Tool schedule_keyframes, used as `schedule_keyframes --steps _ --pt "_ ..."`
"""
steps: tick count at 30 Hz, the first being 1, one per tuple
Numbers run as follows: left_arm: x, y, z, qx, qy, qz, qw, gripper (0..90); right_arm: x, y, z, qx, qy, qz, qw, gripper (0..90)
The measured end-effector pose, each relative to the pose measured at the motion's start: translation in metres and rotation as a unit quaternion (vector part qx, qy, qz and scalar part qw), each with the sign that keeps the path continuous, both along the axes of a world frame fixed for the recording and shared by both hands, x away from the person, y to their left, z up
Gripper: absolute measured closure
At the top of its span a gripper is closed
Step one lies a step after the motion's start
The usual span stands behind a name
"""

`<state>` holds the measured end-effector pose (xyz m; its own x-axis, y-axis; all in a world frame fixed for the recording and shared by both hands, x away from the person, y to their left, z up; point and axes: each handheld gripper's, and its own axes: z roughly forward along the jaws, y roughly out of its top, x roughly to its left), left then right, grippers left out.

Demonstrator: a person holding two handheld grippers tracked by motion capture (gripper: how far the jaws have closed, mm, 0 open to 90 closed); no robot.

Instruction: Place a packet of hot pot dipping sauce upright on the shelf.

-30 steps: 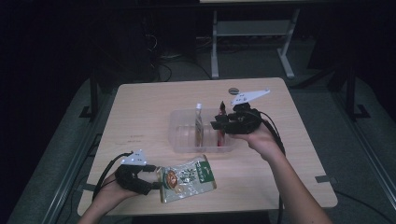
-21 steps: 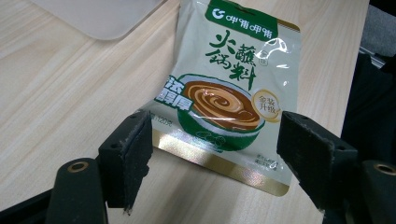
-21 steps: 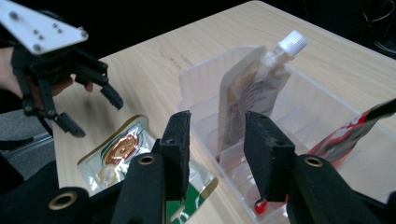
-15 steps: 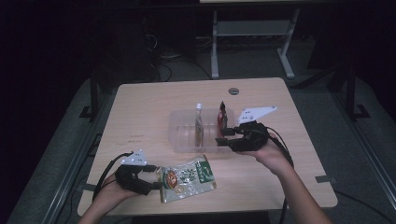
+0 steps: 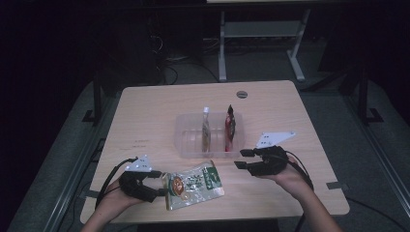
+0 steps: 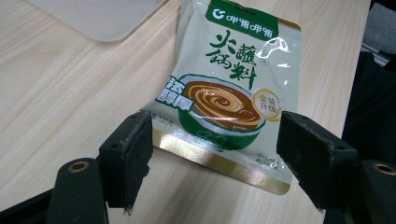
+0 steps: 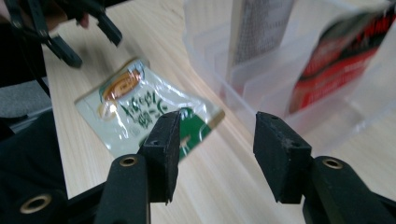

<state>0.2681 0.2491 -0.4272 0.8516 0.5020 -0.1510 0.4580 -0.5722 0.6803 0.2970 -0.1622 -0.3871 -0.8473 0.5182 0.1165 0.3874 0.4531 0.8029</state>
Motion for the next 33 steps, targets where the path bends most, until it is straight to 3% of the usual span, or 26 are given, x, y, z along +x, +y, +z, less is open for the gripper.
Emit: schedule_keyframes --steps 6,15,17,21,25,28,33 --pt "0.000 -0.001 0.000 0.002 0.000 -0.005 1.0000 27.1 -0.008 -0.005 -0.015 -0.040 0.004 -0.003 0.9992 49.6" --pt "-0.002 -0.004 0.003 -0.003 -0.001 -0.006 1.0000 31.9 -0.020 -0.010 -0.032 -0.056 0.022 -0.001 0.9982 44.8" --pt "-0.002 -0.005 0.005 -0.005 -0.007 -0.012 0.9999 36.6 -0.020 -0.011 -0.032 -0.055 0.024 -0.007 0.9982 44.0" --pt "-0.004 -0.008 0.009 -0.011 -0.009 -0.018 0.9997 54.1 -0.019 -0.010 -0.034 -0.054 0.029 -0.009 0.9981 42.8" --pt "-0.007 -0.014 0.009 0.009 -0.007 -0.038 0.9992 72.2 -0.018 -0.007 -0.038 -0.055 0.035 -0.006 0.9978 42.0" --pt "-0.005 -0.019 0.006 0.018 0.008 -0.051 0.9985 81.0 -0.018 -0.005 -0.041 -0.054 0.040 -0.005 0.9977 41.5" --pt "-0.005 -0.027 0.000 0.035 0.022 -0.066 0.9969 85.5 -0.018 -0.005 -0.044 -0.061 0.039 -0.004 0.9974 41.4"
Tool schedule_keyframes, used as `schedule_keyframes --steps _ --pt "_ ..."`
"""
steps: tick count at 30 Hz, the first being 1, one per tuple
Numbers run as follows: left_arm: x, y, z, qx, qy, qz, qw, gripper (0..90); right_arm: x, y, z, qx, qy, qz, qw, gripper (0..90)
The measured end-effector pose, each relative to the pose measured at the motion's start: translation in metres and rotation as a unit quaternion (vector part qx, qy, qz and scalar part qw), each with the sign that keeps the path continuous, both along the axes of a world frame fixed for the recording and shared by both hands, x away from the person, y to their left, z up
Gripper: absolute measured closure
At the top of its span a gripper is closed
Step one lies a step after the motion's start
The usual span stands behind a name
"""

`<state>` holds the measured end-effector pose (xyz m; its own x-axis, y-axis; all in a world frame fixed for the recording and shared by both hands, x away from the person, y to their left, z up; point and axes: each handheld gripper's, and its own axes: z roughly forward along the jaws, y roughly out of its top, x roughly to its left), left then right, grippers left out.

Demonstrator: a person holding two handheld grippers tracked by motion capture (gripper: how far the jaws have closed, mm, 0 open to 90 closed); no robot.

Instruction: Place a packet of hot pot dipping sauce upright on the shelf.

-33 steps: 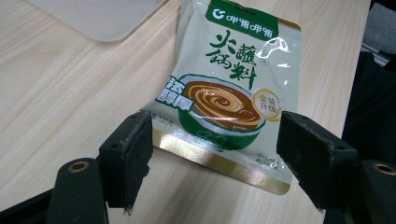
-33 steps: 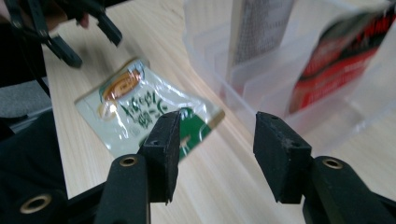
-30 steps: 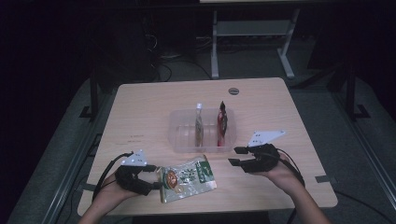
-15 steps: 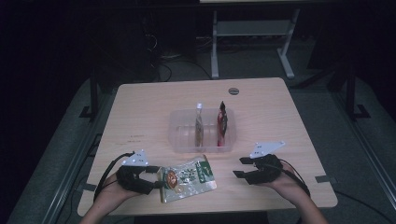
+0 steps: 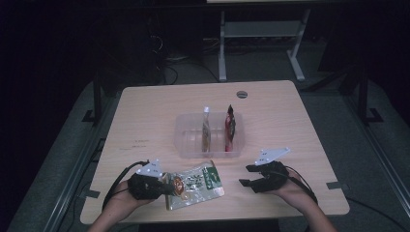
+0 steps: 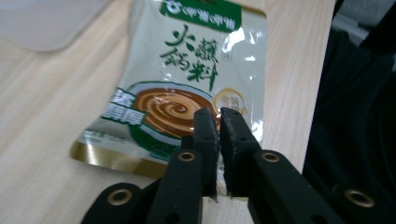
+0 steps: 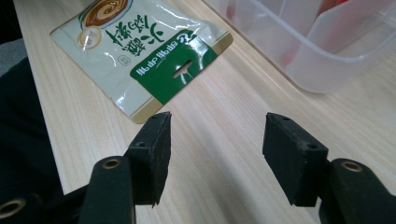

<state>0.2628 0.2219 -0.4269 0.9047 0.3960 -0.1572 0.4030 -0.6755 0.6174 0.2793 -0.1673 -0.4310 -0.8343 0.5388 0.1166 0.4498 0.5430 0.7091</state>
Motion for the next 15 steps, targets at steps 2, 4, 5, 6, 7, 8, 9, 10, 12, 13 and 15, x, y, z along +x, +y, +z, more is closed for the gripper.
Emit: schedule_keyframes --steps 2,4,5,6,7,8,9,10,12,13,15 --pt "0.001 -0.003 -0.003 0.001 0.005 -0.005 1.0000 86.2 -0.001 0.000 0.000 0.001 0.003 -0.001 1.0000 41.2" --pt "0.001 -0.006 -0.007 0.010 0.009 -0.013 0.9998 86.2 -0.001 0.001 0.000 0.001 0.003 -0.002 1.0000 41.1" --pt "0.001 -0.010 -0.012 0.014 0.018 -0.014 0.9997 86.2 0.001 0.002 -0.001 0.000 0.005 -0.003 1.0000 41.0" --pt "0.001 -0.010 -0.012 0.014 0.018 -0.014 0.9997 86.2 0.001 0.002 -0.001 0.000 0.005 -0.003 1.0000 41.0" --pt "0.003 -0.013 -0.016 0.031 0.019 -0.020 0.9991 86.9 0.001 0.003 -0.003 0.000 0.007 -0.001 1.0000 41.0" --pt "0.004 -0.014 -0.018 0.032 0.021 -0.019 0.9991 88.1 0.001 0.003 -0.003 -0.002 0.006 0.001 1.0000 41.0" --pt "0.006 -0.014 -0.018 0.034 0.023 -0.017 0.9990 89.5 0.001 0.003 -0.003 -0.002 0.006 0.001 1.0000 40.9" --pt "0.008 -0.014 -0.019 0.036 0.019 -0.014 0.9991 89.6 0.001 0.003 -0.003 -0.001 0.007 0.001 1.0000 40.9" --pt "0.009 -0.014 -0.019 0.044 0.013 -0.013 0.9988 89.7 0.001 0.003 -0.003 -0.001 0.007 0.001 1.0000 40.9" --pt "0.012 -0.012 -0.020 0.050 0.008 -0.004 0.9987 89.7 0.001 0.003 -0.003 -0.001 0.008 0.000 1.0000 40.9" --pt "0.017 -0.010 -0.020 0.057 -0.005 0.003 0.9984 89.8 0.001 0.003 -0.003 0.000 0.012 -0.003 0.9999 40.9"
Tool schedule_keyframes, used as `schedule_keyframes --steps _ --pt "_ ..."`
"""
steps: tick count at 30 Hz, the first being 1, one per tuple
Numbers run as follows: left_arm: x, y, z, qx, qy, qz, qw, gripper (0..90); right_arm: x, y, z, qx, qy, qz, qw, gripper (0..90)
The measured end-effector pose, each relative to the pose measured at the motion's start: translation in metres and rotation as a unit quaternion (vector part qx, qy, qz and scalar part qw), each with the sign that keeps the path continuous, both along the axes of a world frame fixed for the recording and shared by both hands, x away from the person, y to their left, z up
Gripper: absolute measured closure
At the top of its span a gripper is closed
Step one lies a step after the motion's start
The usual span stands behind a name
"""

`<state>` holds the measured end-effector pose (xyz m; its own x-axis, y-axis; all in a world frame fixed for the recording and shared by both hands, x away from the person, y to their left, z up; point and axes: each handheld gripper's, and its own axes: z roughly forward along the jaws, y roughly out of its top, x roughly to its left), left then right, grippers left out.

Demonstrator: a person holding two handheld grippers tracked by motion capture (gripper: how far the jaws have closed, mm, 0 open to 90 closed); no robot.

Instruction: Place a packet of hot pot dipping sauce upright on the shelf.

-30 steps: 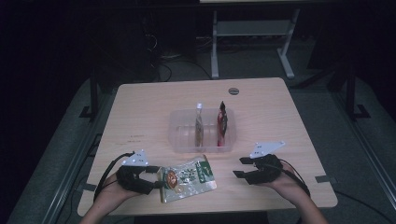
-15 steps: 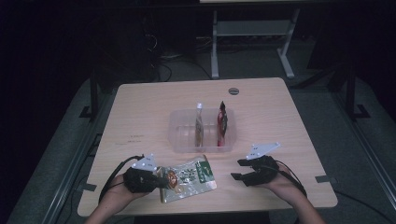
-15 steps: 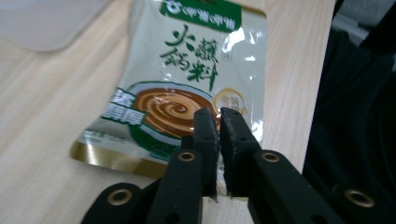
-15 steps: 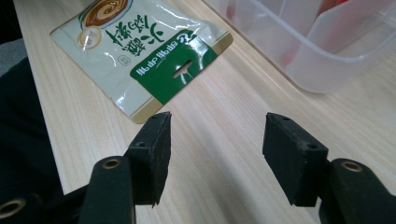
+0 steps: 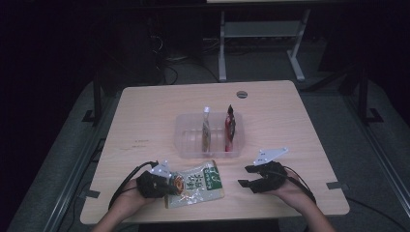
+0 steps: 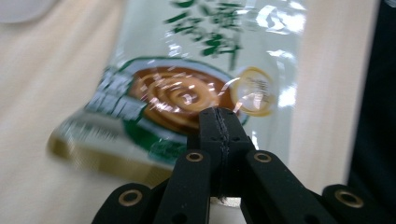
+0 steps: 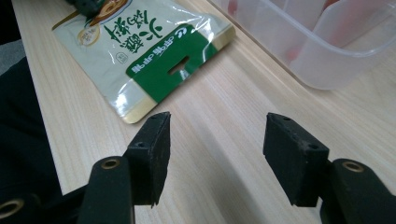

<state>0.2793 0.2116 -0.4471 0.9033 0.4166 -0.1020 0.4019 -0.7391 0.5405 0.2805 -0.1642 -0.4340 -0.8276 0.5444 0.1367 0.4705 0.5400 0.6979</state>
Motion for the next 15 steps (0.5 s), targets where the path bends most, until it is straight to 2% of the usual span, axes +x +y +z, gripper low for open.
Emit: schedule_keyframes --steps 2,3,5,6,10,11,13,15 --pt "0.005 0.001 0.000 0.003 -0.011 0.008 0.9999 89.8 0.000 0.001 -0.001 0.000 -0.001 0.001 1.0000 41.0" --pt "0.006 0.001 -0.001 -0.002 -0.005 0.015 0.9999 89.8 0.000 0.001 -0.001 0.000 -0.001 0.002 1.0000 40.9" --pt "0.006 0.001 0.001 0.007 -0.011 0.004 0.9999 89.6 0.000 0.001 -0.001 -0.001 -0.002 0.003 1.0000 40.9" --pt "0.004 0.000 0.001 0.001 -0.007 0.003 1.0000 88.5 0.000 0.001 0.000 -0.001 -0.002 0.002 1.0000 40.9" --pt "0.008 -0.001 0.015 -0.021 -0.025 -0.007 0.9994 75.4 0.000 -0.001 0.000 0.002 -0.001 0.000 1.0000 40.9" --pt "0.008 -0.001 0.015 -0.021 -0.025 -0.007 0.9994 71.9 0.000 -0.001 0.000 0.002 -0.001 0.000 1.0000 40.9" --pt "0.015 -0.002 0.023 -0.031 -0.040 -0.015 0.9986 63.8 0.001 -0.001 -0.001 0.001 0.001 -0.001 1.0000 40.9" --pt "0.021 -0.004 0.025 -0.032 -0.039 -0.022 0.9985 56.0 0.001 -0.001 -0.001 0.001 0.001 0.000 1.0000 40.9"
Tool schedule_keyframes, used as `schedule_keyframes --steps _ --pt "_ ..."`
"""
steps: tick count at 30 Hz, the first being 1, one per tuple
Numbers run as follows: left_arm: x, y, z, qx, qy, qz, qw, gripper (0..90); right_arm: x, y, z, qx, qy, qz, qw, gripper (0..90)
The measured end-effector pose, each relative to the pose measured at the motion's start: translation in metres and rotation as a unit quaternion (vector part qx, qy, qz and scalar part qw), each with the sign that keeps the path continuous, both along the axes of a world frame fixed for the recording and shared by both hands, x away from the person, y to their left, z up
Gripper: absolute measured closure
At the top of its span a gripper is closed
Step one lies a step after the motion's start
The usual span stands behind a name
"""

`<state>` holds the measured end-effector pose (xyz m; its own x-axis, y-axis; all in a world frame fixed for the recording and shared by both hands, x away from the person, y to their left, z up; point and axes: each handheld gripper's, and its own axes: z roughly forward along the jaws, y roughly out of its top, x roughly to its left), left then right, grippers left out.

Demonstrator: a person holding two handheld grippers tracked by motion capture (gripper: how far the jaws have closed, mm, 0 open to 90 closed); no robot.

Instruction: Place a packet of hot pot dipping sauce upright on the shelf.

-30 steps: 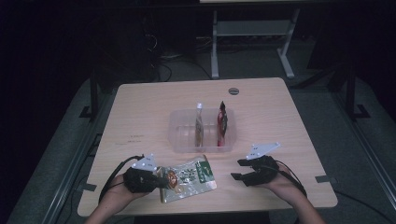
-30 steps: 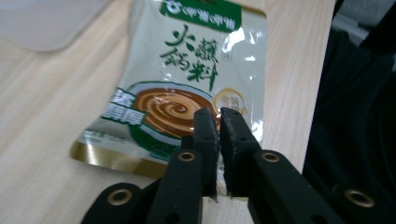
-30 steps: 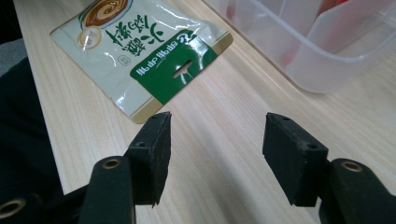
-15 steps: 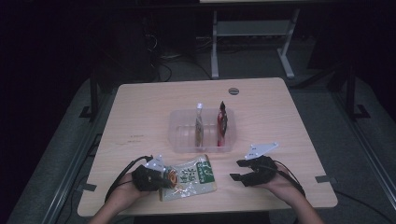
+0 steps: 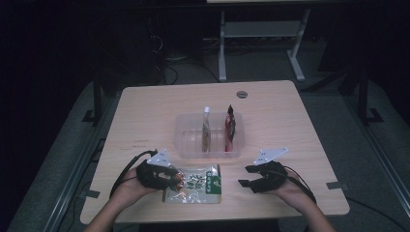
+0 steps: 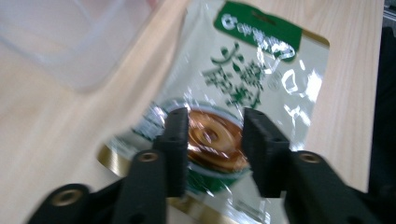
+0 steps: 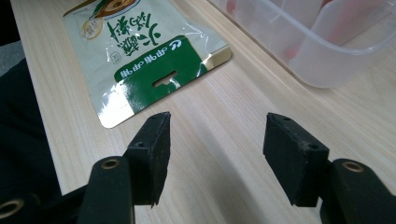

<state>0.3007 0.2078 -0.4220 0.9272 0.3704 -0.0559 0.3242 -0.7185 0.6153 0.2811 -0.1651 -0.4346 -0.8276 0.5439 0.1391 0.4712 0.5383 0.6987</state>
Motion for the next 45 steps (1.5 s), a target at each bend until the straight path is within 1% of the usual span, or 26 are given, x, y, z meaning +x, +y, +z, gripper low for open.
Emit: schedule_keyframes --steps 2,3,4,5,7,8,9,10,12,14,15,16,17,20,24,27,31,34,38,39,41,42,43,44,45 --pt "0.005 -0.002 0.000 0.004 -0.004 -0.008 1.0000 47.6 0.000 0.000 0.000 0.000 -0.001 0.000 1.0000 40.9" --pt "0.008 -0.002 0.000 0.004 -0.001 -0.014 0.9999 42.0 0.000 0.000 0.000 0.000 0.000 -0.001 1.0000 40.9" --pt "0.008 -0.002 0.000 0.004 -0.001 -0.014 0.9999 37.0 0.000 0.000 0.000 0.000 0.000 -0.001 1.0000 40.9" --pt "0.012 -0.005 -0.002 0.005 0.004 -0.021 0.9998 33.9 0.000 -0.001 0.000 0.000 0.003 -0.004 1.0000 40.9" --pt "0.016 -0.009 -0.004 0.017 0.003 -0.030 0.9994 26.8 0.000 -0.001 0.000 0.001 0.003 -0.006 1.0000 40.9" --pt "0.018 -0.011 -0.005 0.019 0.008 -0.037 0.9991 24.1 0.000 -0.002 0.000 0.000 0.003 -0.007 1.0000 40.8" --pt "0.019 -0.013 -0.007 0.017 0.012 -0.042 0.9989 20.9 0.000 -0.002 0.000 0.000 0.003 -0.007 1.0000 40.8" --pt "0.019 -0.013 -0.007 0.017 0.012 -0.042 0.9989 19.0 0.000 -0.002 0.000 0.000 0.003 -0.007 1.0000 40.8" --pt "0.022 -0.017 -0.014 0.027 0.015 -0.053 0.9982 17.2 0.000 -0.003 0.000 0.001 0.001 -0.006 1.0000 40.8" --pt "0.022 -0.019 -0.018 0.039 0.015 -0.061 0.9973 17.3 0.000 -0.003 0.000 -0.002 0.001 -0.007 1.0000 40.8" --pt "0.022 -0.020 -0.020 0.042 0.015 -0.062 0.9971 17.3 0.000 -0.004 0.000 -0.002 0.001 -0.006 1.0000 40.8" --pt "0.022 -0.020 -0.020 0.042 0.015 -0.062 0.9971 17.2 0.000 -0.004 0.000 -0.001 0.003 -0.008 1.0000 40.8" --pt "0.021 -0.023 -0.024 0.043 0.013 -0.062 0.9971 16.9 0.000 -0.004 -0.001 -0.001 0.002 -0.007 1.0000 40.9" --pt "0.021 -0.024 -0.027 0.043 0.011 -0.065 0.9969 16.1 0.000 -0.004 -0.001 -0.004 -0.001 -0.006 1.0000 40.8" --pt "0.020 -0.023 -0.028 0.043 0.013 -0.066 0.9968 16.2 -0.001 -0.003 -0.001 -0.003 0.001 -0.006 1.0000 40.8" --pt "0.019 -0.022 -0.031 0.041 0.023 -0.068 0.9966 16.2 0.000 -0.003 -0.001 -0.003 0.005 -0.006 1.0000 40.8" --pt "0.019 -0.020 -0.033 0.037 0.029 -0.070 0.9964 17.2 -0.001 -0.003 -0.001 -0.004 0.004 -0.005 1.0000 40.8" --pt "0.018 -0.019 -0.034 0.031 0.027 -0.069 0.9968 18.7 0.000 -0.003 -0.001 -0.005 0.004 -0.005 1.0000 40.8" --pt "0.016 -0.016 -0.034 0.022 0.022 -0.061 0.9976 25.8 0.000 -0.003 -0.002 -0.004 0.002 -0.004 1.0000 40.8" --pt "0.016 -0.015 -0.034 0.017 0.020 -0.059 0.9979 28.1 0.000 -0.003 -0.002 -0.004 0.003 -0.005 1.0000 40.7" --pt "0.016 -0.014 -0.033 0.016 0.020 -0.057 0.9980 35.1 0.000 -0.003 -0.001 -0.005 0.001 -0.005 1.0000 40.0" --pt "0.017 -0.012 -0.033 0.011 0.021 -0.053 0.9983 35.1 0.000 -0.003 -0.001 -0.005 0.001 -0.005 1.0000 40.0" --pt "0.018 -0.010 -0.033 0.011 0.018 -0.052 0.9984 39.8 0.000 -0.003 -0.002 -0.003 0.002 -0.005 1.0000 40.0" --pt "0.018 -0.009 -0.033 0.008 0.018 -0.049 0.9986 47.6 0.000 -0.003 -0.002 -0.003 0.003 -0.007 1.0000 39.4" --pt "0.019 -0.008 -0.033 0.007 0.017 -0.048 0.9987 50.4 0.001 -0.003 -0.002 -0.003 0.004 -0.010 0.9999 38.9"
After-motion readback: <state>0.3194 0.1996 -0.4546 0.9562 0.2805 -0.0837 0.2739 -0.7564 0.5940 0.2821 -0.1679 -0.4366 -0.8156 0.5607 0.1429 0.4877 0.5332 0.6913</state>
